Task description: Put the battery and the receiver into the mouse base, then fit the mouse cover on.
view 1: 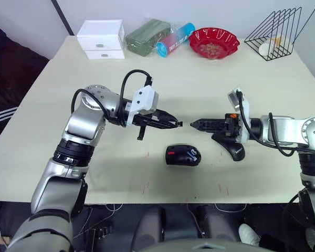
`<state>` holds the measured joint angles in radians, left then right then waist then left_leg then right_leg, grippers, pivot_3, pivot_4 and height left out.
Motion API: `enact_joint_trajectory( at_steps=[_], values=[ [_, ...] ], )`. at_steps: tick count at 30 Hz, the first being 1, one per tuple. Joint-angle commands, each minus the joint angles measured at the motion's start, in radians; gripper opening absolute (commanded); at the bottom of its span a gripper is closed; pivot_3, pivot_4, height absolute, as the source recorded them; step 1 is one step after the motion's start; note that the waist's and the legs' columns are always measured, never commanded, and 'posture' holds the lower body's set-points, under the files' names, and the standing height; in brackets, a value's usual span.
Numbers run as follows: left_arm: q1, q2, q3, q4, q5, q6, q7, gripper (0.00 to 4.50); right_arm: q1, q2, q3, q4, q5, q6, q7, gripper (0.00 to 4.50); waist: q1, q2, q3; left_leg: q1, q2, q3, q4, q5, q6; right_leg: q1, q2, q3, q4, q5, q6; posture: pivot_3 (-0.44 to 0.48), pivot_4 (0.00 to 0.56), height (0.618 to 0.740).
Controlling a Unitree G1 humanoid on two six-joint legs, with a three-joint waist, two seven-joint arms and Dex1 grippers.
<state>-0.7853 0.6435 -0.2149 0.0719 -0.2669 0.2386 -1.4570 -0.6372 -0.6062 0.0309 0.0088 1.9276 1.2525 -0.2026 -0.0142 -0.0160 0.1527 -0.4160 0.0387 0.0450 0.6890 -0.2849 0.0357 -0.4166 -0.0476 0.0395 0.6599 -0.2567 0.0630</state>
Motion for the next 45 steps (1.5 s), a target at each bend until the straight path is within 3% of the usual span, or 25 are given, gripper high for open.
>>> enact_joint_trajectory(
  at_steps=[1,5,6,8,34,37,38,45],
  values=[
    [-0.024,0.0,-0.006,-0.016,-0.001,-0.007,-0.003,0.08,-0.017,0.021,0.001,-0.041,0.045,-0.042,-0.051,4.24,-0.001,0.0,0.0,0.0,0.0,0.0,0.0,0.0,0.0,0.0,0.0,0.0,0.0,0.0,0.0,0.0,0.15,0.74],
    [-0.019,0.0,-0.011,-0.011,0.006,-0.017,-0.007,0.08,-0.017,0.04,0.001,-0.056,0.045,-0.05,-0.077,2.91,-0.002,0.0,0.0,0.001,0.0,-0.001,0.0,0.0,0.0,0.0,0.001,0.0,0.001,0.0,0.0,0.0,0.15,0.74],
    [-0.02,-0.001,-0.012,-0.007,0.006,-0.017,-0.006,0.08,-0.017,0.043,0.001,-0.058,0.045,-0.051,-0.081,2.18,-0.002,0.0,0.0,0.001,0.0,0.0,0.0,0.0,0.0,0.0,0.0,0.0,0.001,0.0,0.0,0.0,0.15,0.74],
    [-0.021,-0.002,-0.014,-0.002,0.009,-0.022,-0.006,0.08,-0.019,0.048,0.0,-0.06,0.045,-0.051,-0.083,1.43,-0.002,0.0,0.0,0.0,0.0,0.0,0.0,0.0,0.0,0.0,0.0,0.0,0.001,0.0,0.0,0.0,0.15,0.74],
    [-0.018,-0.007,-0.025,-0.008,0.008,-0.03,-0.001,0.08,-0.03,0.07,0.025,-0.082,0.045,-0.047,-0.08,1.43,-0.002,0.0,0.0,0.0,0.0,0.0,0.0,0.0,0.0,0.0,0.0,0.0,0.001,0.0,0.0,0.0,0.15,0.74],
    [-0.016,-0.01,-0.022,-0.014,0.003,-0.02,0.005,0.08,-0.026,0.07,0.025,-0.084,0.045,-0.047,-0.081,0.71,-0.002,0.0,0.0,0.0,0.0,-0.001,0.0,0.0,0.0,0.0,0.0,0.0,0.001,0.0,0.0,0.0,0.15,0.74],
    [-0.016,-0.008,-0.025,-0.015,0.007,-0.027,0.002,0.08,-0.024,0.071,0.026,-0.084,0.045,-0.049,-0.086,0.19,-0.002,0.0,0.0,0.0,0.0,0.0,0.0,0.0,0.0,0.0,0.0,0.0,0.001,0.0,0.0,0.0,0.15,0.74],
    [-0.009,-0.008,-0.027,-0.019,0.009,-0.026,0.004,0.08,-0.018,0.076,0.033,-0.085,0.045,-0.054,-0.097,0.08,-0.002,0.0,0.0,0.0,0.0,0.0,0.0,0.0,0.0,0.0,0.0,0.0,0.001,0.0,0.0,0.0,0.15,0.74]
  ],
)
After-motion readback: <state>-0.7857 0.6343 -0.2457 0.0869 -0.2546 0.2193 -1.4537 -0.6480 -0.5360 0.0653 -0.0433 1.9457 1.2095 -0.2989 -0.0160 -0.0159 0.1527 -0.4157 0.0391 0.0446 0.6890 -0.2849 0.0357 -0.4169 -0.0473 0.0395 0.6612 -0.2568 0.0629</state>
